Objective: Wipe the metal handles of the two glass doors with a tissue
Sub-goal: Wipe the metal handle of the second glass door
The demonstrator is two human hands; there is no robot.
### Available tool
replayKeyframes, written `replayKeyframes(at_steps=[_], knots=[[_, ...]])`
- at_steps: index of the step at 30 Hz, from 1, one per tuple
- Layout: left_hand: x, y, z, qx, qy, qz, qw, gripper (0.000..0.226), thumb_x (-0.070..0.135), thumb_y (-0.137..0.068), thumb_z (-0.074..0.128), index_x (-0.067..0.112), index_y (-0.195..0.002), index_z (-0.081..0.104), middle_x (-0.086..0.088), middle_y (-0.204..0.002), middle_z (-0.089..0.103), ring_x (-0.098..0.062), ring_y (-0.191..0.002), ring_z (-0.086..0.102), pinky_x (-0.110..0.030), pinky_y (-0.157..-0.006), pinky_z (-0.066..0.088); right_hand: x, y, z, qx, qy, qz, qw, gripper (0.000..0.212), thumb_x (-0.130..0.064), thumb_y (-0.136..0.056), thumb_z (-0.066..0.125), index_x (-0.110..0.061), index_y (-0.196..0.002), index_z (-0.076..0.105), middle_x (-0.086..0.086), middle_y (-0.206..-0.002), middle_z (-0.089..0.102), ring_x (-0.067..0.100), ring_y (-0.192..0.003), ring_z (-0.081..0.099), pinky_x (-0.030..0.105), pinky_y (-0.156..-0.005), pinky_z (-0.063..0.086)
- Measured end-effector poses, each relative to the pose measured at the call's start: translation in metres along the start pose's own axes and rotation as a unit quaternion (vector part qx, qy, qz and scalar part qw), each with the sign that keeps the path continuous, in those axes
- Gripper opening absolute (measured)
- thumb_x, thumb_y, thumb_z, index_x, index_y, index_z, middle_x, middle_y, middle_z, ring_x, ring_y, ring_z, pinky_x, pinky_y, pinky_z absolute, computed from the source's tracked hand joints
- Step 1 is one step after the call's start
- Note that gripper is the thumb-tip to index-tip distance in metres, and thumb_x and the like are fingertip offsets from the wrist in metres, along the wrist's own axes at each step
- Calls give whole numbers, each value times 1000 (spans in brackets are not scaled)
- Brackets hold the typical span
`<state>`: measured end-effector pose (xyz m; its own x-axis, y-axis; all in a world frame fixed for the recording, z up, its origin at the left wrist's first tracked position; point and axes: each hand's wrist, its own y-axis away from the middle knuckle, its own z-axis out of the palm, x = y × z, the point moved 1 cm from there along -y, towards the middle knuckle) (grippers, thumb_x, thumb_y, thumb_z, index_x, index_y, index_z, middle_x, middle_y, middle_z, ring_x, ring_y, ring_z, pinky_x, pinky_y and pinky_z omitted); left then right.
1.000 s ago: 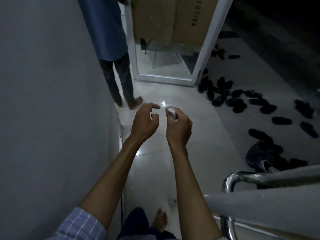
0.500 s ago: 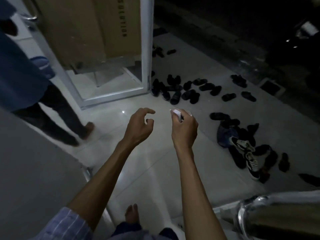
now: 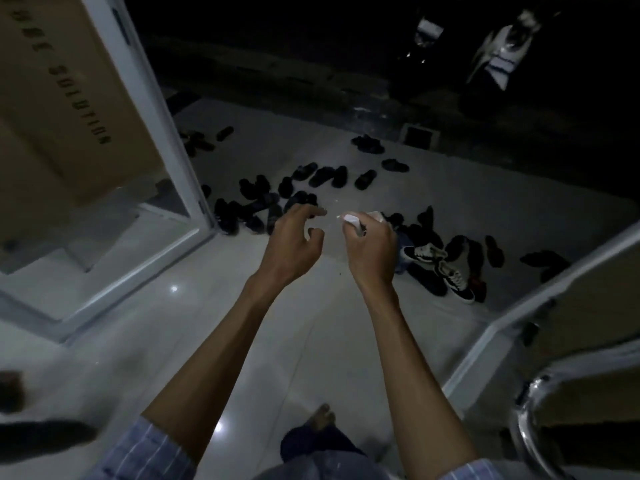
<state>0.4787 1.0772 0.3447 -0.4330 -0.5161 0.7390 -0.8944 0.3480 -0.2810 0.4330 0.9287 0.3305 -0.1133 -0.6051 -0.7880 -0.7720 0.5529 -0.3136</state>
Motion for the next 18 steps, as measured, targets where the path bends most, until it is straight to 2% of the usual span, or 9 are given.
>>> replayKeyframes(at_steps=[4, 6, 8, 11, 13, 16, 18], knots=[[9, -43, 20, -52, 4, 47, 998, 39, 8, -94, 57, 15, -131, 66, -2, -132, 65, -11, -118, 57, -23, -102, 44, 11, -36, -4, 32, 8, 12, 999, 20, -26, -99, 62, -24, -109, 80, -1, -104, 67, 19, -91, 62, 26, -66, 43], [17, -63, 30, -72, 6, 73, 995, 38, 6, -93, 58, 15, -129, 68, -2, -129, 66, -12, -114, 58, -23, -99, 44, 15, -52, -12, 52, 13, 21, 998, 20, -26, -98, 61, -25, -105, 80, -2, -101, 66, 20, -89, 61, 28, -65, 44], [23, -84, 37, -90, 19, 101, 991, 37, 5, -92, 57, 15, -126, 68, -2, -127, 67, -12, -115, 59, -24, -100, 46, 17, -67, -19, 73, 31, 21, 997, 21, -27, -97, 59, -28, -101, 80, -1, -102, 66, 22, -91, 61, 32, -66, 48], [37, -115, 55, -129, 30, 119, 984, 39, 8, -92, 56, 19, -128, 67, -1, -129, 65, -14, -116, 60, -25, -98, 46, 24, -88, -36, 108, 53, 35, 992, 21, -28, -97, 59, -28, -96, 80, -1, -101, 64, 22, -89, 60, 30, -64, 42], [47, -132, 67, -153, 37, 134, 978, 40, 10, -93, 55, 19, -129, 66, -2, -130, 63, -17, -115, 60, -26, -94, 47, 27, -97, -46, 127, 73, 56, 988, 21, -29, -96, 59, -30, -99, 80, -1, -103, 65, 22, -89, 59, 29, -64, 37], [64, -149, 86, -184, 49, 164, 968, 40, 11, -93, 54, 20, -130, 65, -2, -129, 63, -19, -115, 60, -29, -94, 48, 33, -106, -65, 156, 83, 71, 982, 21, -28, -95, 61, -29, -101, 81, 0, -104, 67, 24, -92, 62, 31, -65, 44], [74, -163, 96, -204, 61, 187, 959, 40, 11, -94, 52, 19, -130, 65, -1, -125, 62, -16, -108, 60, -30, -93, 50, 34, -113, -76, 177, 101, 80, 976, 21, -26, -96, 62, -27, -104, 81, 0, -108, 68, 22, -93, 62, 29, -64, 40]])
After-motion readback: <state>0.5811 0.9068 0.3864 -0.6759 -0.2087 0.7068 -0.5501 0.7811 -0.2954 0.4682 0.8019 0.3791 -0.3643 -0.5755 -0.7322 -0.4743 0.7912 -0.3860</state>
